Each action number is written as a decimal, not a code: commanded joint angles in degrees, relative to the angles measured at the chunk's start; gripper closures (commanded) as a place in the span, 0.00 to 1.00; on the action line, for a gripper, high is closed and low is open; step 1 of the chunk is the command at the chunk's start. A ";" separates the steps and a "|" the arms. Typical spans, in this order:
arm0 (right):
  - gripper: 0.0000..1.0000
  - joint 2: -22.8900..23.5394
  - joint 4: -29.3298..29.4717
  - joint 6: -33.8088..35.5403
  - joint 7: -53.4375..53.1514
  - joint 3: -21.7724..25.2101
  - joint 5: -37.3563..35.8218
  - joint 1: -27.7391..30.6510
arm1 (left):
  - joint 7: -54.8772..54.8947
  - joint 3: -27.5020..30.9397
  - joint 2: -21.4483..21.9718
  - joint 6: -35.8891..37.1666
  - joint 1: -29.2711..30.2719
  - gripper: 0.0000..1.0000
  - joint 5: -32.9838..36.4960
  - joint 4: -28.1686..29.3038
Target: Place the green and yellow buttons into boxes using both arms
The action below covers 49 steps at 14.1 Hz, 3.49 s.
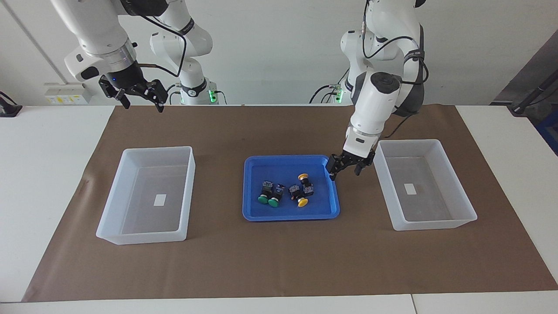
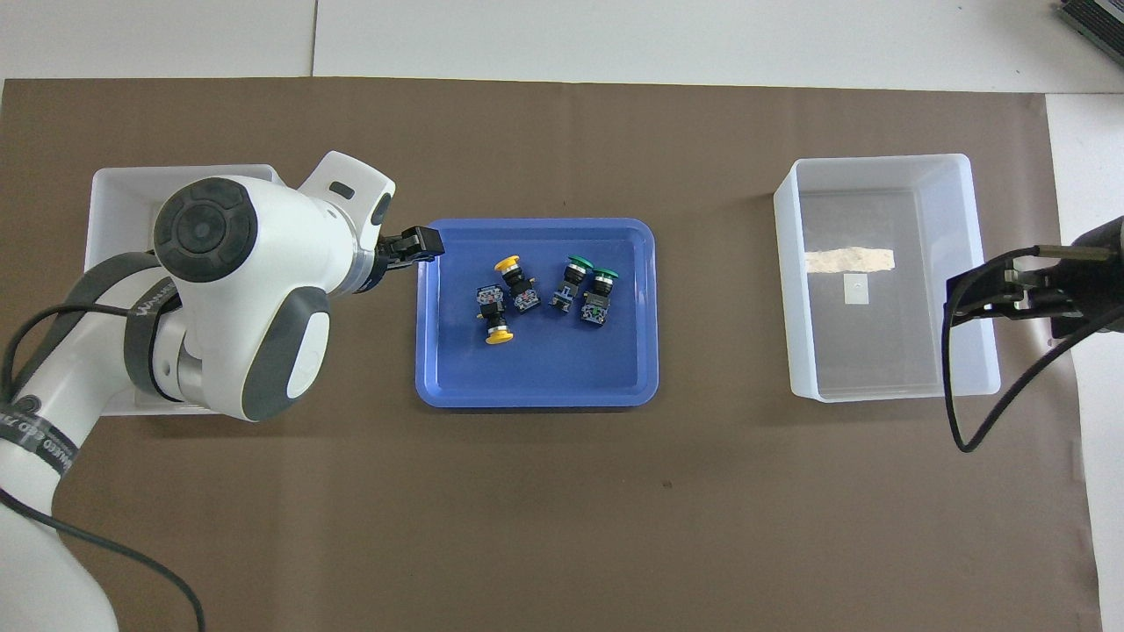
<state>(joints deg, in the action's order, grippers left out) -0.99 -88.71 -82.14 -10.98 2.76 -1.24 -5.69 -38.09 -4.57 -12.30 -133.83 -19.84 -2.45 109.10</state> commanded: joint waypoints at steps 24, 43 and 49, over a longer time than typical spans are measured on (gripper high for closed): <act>0.00 14.87 -7.36 -38.97 -28.13 -0.30 -0.69 -15.32 | -12.01 1.49 -8.18 -8.90 -9.95 0.24 3.94 4.20; 0.00 18.12 -6.66 -43.36 -29.27 -0.30 -0.69 -18.57 | -7.89 1.49 -5.99 -2.15 -8.73 1.00 4.29 2.62; 0.00 24.53 -5.77 -49.42 -30.77 -0.39 -0.87 -20.67 | 4.23 1.32 2.45 8.40 1.71 1.00 4.12 0.16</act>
<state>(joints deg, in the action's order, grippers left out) 20.96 -95.82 -129.72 -39.34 2.50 -1.23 -25.36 -38.11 -2.77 -12.99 -128.85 -22.27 0.95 109.12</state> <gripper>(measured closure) 0.000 0.674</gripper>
